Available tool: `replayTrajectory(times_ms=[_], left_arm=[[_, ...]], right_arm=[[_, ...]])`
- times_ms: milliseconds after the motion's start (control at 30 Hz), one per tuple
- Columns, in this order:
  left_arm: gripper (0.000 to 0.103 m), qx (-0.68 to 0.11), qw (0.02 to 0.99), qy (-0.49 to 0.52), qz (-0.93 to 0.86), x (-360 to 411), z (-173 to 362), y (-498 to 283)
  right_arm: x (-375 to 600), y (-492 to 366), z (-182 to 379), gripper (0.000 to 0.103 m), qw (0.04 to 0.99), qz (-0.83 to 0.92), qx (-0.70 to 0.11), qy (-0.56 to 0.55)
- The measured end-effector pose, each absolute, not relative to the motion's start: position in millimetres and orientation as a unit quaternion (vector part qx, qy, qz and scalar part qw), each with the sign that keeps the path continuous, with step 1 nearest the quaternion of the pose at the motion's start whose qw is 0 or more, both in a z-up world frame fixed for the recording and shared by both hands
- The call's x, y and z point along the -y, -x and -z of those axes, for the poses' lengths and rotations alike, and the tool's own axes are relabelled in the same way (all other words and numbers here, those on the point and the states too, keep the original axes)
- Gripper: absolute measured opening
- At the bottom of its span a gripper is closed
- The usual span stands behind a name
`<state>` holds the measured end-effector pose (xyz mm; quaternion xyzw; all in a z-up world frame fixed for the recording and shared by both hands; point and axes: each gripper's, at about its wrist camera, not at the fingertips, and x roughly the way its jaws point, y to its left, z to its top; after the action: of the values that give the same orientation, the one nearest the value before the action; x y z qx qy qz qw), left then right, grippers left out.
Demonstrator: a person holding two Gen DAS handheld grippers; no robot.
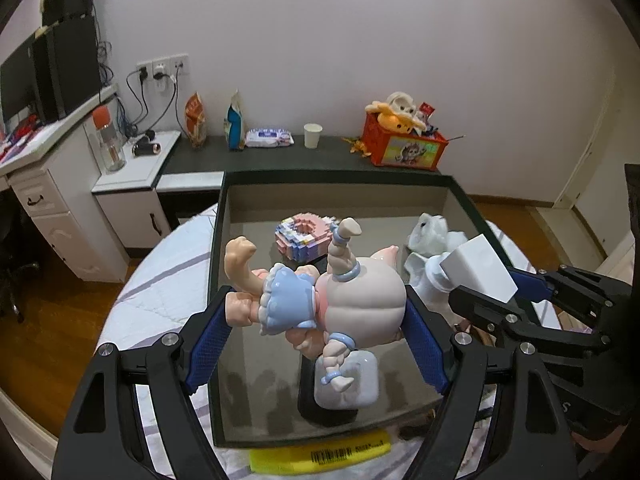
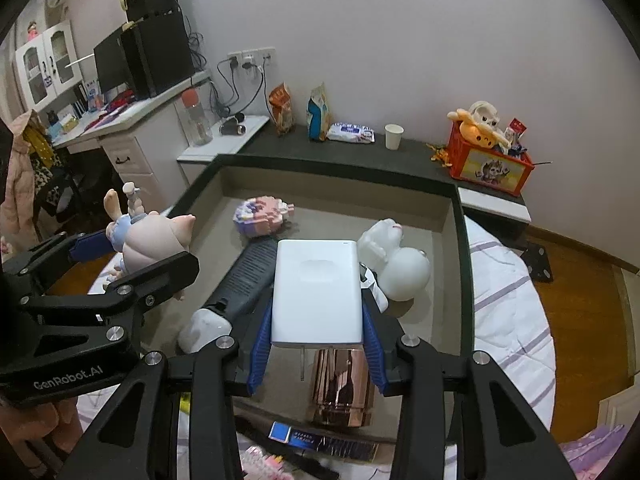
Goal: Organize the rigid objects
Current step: 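Carry the doll with the left tool while the right tool carries the charger over the box, then open both tools to drop the doll and charger into the box, then pull both tools back from the box and pause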
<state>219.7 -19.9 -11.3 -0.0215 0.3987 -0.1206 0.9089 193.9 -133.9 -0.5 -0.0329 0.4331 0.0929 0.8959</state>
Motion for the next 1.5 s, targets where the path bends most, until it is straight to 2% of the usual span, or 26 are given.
replayTrajectory(times_ms=[467, 567, 600, 700, 800, 1133, 1500], left_arm=[[0.083, -0.430, 0.893, 0.025, 0.131, 23.1, 30.7, -238.2], [0.093, -0.419, 0.899, 0.023, 0.126, 22.6, 25.3, -233.5], [0.095, -0.415, 0.901, 0.022, 0.123, 22.1, 22.9, -231.7], [0.096, -0.410, 0.904, 0.027, 0.118, 18.6, 16.6, -226.7], [0.098, -0.403, 0.907, 0.032, 0.113, 13.3, 9.0, -217.6], [0.102, -0.382, 0.919, 0.027, 0.096, 4.2, -18.1, -166.8], [0.102, -0.357, 0.929, 0.029, 0.096, -6.5, -46.0, -83.0]], right_arm=[[119.8, -196.5, 19.0, 0.042, 0.884, -0.106, -0.448, 0.079], [120.7, -194.0, 14.2, 0.054, 0.890, -0.105, -0.437, 0.078], [121.2, -193.1, 12.2, 0.061, 0.891, -0.104, -0.435, 0.078], [120.4, -188.7, 8.0, 0.068, 0.892, -0.106, -0.431, 0.082], [122.3, -183.5, 3.2, 0.079, 0.895, -0.106, -0.427, 0.074], [131.0, -150.8, -13.7, 0.081, 0.902, -0.086, -0.421, 0.047], [157.8, -75.1, -54.9, 0.081, 0.923, -0.058, -0.379, -0.004]])
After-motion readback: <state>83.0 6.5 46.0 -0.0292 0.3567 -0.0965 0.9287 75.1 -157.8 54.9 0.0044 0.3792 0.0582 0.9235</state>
